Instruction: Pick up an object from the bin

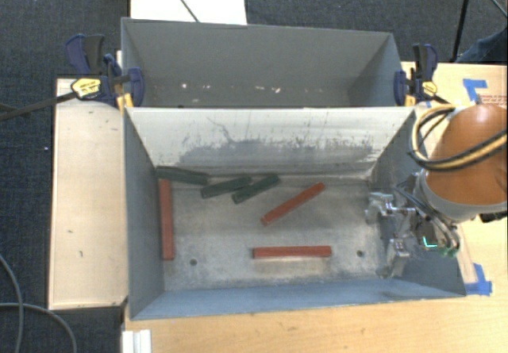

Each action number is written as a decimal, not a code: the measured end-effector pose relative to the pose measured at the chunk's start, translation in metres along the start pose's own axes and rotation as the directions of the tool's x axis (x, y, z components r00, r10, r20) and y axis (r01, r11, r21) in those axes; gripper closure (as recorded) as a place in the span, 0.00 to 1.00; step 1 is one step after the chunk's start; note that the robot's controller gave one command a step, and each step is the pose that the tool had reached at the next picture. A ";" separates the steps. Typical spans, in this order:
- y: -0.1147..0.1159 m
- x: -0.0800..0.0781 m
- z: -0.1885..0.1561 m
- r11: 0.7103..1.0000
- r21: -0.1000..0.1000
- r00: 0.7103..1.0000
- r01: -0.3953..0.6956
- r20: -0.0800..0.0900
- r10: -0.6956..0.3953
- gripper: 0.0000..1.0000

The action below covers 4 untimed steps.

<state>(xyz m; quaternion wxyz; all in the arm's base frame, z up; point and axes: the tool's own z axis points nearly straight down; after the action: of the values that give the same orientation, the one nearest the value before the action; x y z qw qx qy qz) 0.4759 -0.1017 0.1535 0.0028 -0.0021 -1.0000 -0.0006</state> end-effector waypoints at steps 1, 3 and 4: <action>0.000 -0.002 -0.003 1.000 0.002 1.000 0.004 0.007 -0.004 0.00; 0.067 -0.022 0.083 0.995 0.001 0.995 0.101 0.005 -0.101 1.00; 0.067 -0.022 0.083 0.995 0.001 0.995 0.102 0.005 -0.103 1.00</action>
Offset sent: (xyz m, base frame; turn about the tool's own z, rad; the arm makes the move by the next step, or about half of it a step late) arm 0.0132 0.0865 -0.0835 -0.2672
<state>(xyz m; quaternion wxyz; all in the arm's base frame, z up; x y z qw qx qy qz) 0.4974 -0.0343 0.0702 0.0002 0.0492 -0.9988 -0.0003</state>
